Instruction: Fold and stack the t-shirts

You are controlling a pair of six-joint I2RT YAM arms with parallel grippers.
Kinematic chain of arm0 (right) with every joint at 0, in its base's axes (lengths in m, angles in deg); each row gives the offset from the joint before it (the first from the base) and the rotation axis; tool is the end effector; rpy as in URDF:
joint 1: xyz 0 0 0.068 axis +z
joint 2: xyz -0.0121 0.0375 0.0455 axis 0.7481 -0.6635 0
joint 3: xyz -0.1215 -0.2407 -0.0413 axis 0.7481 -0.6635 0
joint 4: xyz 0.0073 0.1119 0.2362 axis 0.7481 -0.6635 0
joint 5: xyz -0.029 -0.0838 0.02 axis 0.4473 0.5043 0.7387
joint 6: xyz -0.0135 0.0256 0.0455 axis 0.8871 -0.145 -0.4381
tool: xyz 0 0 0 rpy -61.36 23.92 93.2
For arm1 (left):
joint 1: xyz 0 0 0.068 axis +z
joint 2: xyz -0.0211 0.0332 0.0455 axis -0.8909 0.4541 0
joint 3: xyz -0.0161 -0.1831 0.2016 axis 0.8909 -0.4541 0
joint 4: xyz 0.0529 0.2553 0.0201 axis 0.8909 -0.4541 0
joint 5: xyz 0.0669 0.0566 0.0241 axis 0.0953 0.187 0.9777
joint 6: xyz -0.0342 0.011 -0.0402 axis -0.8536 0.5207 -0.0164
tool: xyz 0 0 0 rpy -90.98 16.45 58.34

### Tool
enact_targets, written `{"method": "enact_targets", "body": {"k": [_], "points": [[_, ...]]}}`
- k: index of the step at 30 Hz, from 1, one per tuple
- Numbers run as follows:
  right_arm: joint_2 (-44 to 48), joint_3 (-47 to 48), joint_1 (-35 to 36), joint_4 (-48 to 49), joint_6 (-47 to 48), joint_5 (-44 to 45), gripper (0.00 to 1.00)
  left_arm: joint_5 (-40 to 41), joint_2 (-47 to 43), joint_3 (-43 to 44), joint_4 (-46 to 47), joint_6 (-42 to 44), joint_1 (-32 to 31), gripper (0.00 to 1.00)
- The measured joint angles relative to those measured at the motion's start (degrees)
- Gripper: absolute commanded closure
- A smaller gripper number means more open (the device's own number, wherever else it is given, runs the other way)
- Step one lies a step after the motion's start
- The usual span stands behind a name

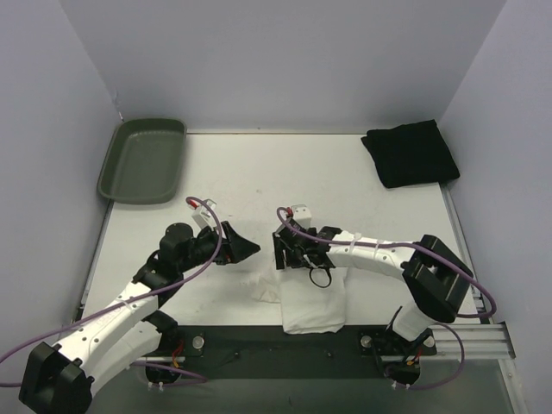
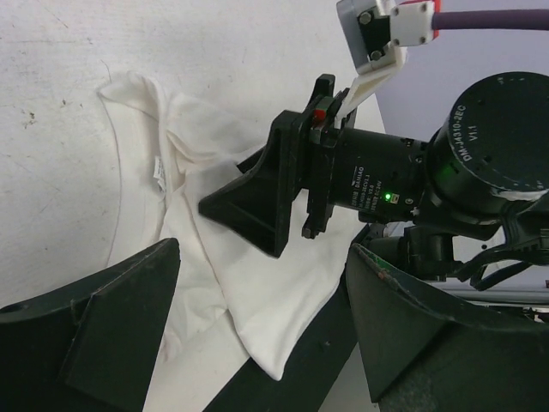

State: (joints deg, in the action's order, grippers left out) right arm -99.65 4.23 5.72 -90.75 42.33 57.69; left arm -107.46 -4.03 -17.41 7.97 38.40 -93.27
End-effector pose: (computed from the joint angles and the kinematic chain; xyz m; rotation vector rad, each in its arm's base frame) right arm 0.1928 0.2581 0.1850 -0.2449 2.4775 0.5658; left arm 0.1548 -0.1059 0.2318 -0.0141 2.0652 -1.2470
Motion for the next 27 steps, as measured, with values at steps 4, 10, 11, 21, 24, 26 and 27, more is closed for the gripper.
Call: {"method": "enact_targets", "body": {"k": [4,10,11,21,24,26,27], "points": [[-0.2,1.8,0.3,-0.2,0.9,0.5,0.92,-0.4,0.6,0.0,0.1,0.0,0.0,0.12],[-1.9,3.4,0.3,-1.5,1.0,1.1,1.00,-0.9,0.7,0.0,0.3,0.1,0.0,0.12],[-2.2,3.6,0.3,-1.7,1.0,1.2,1.00,-0.9,0.7,0.0,0.3,0.1,0.0,0.12],[-1.1,6.3,0.7,-4.7,1.6,5.0,1.00,-1.0,0.7,0.0,0.3,0.5,0.0,0.12],[0.9,8.0,0.7,-6.3,2.1,7.1,1.00,-1.1,0.7,0.0,0.3,0.5,0.0,0.12],[2.3,9.5,0.5,-7.0,2.3,8.5,1.00,-1.1,0.7,0.0,0.4,0.5,0.0,0.12],[3.1,10.2,0.3,-7.1,2.4,9.0,1.00,-1.1,0.7,0.0,0.4,0.5,0.0,0.12]]}}
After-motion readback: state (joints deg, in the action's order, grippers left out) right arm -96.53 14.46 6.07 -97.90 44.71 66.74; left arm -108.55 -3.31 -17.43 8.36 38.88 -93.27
